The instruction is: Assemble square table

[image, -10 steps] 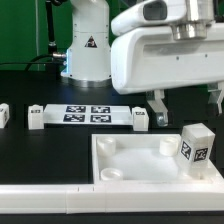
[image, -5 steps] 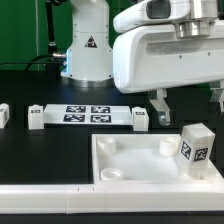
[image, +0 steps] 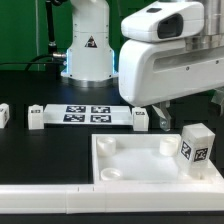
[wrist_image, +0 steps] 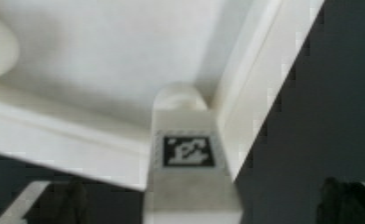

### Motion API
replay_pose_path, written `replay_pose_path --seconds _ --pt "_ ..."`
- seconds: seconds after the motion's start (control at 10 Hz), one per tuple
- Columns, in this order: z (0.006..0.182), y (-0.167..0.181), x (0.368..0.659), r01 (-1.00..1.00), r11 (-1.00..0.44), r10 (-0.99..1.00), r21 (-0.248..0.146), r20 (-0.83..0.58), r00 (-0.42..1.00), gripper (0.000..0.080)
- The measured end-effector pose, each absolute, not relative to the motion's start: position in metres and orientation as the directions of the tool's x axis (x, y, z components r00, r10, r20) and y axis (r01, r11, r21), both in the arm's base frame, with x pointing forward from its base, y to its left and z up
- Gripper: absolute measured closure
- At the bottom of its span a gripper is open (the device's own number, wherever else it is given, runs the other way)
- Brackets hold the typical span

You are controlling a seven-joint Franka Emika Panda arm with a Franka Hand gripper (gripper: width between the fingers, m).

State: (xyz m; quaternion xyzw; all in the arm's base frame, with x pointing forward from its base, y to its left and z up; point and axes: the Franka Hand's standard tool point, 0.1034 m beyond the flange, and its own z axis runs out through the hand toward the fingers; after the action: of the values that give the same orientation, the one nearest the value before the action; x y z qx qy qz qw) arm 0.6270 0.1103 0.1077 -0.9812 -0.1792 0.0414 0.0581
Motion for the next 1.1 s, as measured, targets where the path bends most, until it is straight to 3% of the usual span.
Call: replay_pose_path --seconds 0.4,1.1 --pt "0.103 0.111 0.631 0.130 -0.986 0.139 -0.102 -0.095 0.986 0.0151" --pt "0.091 0.103 0.641 0.197 -0.974 0.207 -0.110 -0.096 0.974 0.0151"
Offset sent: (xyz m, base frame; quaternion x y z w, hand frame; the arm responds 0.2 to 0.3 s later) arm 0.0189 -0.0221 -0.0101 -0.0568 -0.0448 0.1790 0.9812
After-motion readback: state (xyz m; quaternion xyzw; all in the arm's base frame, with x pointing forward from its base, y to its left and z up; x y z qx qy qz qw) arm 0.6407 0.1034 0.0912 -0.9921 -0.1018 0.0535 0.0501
